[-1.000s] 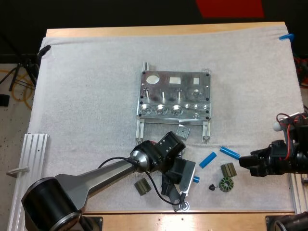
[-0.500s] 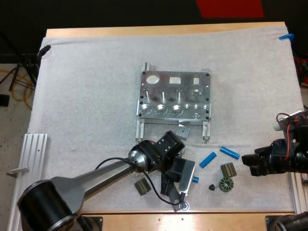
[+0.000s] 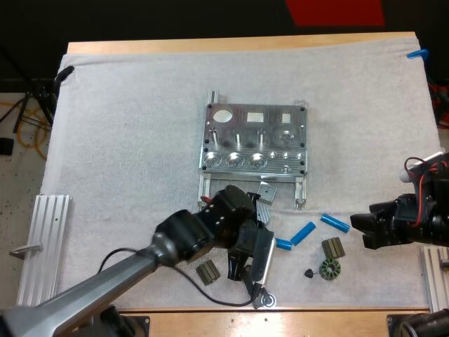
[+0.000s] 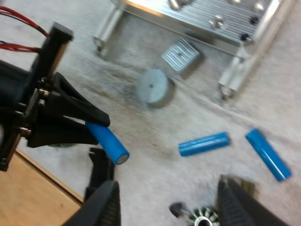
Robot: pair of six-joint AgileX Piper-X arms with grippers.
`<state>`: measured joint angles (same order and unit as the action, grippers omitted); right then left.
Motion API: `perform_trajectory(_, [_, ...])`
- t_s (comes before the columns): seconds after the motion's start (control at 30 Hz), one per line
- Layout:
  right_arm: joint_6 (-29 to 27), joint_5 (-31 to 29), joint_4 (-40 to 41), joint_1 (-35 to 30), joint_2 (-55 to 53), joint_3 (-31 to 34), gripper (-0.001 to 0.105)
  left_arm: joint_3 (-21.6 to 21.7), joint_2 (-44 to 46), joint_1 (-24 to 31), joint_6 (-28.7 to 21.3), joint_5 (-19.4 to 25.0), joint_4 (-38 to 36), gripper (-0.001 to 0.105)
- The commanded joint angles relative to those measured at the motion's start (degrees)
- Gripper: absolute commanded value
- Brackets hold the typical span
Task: Load cells from right to left
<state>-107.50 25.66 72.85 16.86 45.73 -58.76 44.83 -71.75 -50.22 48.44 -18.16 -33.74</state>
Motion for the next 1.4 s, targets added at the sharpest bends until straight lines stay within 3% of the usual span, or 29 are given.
perform_trajectory(0.0, [-0.3,2.6,-0.9,0.2,-0.1,-0.5,0.047,0.4,2.3,-0.3,0.6,0.6,-0.2,0.000])
perform_trajectory(0.17, [4.9,9.8,-2.9,0.2,-0.1,-0.5,0.047,0.4,8.5,-0.3,0.9,0.6,0.3,0.000])
perform_trajectory(0.43, [11.9,18.6,-6.7,0.2,-0.1,1.7,0.047,0.4,16.8,-0.3,10.6,-0.2,8.0,0.000])
perform_trajectory(0.63, [20.4,26.3,-14.1,0.4,-0.1,5.9,0.047,0.4,19.0,-0.3,13.4,-2.5,11.8,0.000])
perform_trajectory(0.83, [25.5,24.7,-19.6,5.0,-0.1,7.5,0.055,0.4,19.0,-0.3,13.4,-2.7,11.7,0.000])
perform_trajectory(1.23, [37.6,16.5,-31.9,14.5,-0.1,12.3,0.055,0.4,19.0,-0.3,13.4,-2.7,11.7,0.000])
perform_trajectory(1.37, [39.1,13.4,-34.1,16.2,-0.1,12.9,0.055,0.4,19.0,-0.3,13.4,-2.7,11.6,0.000])
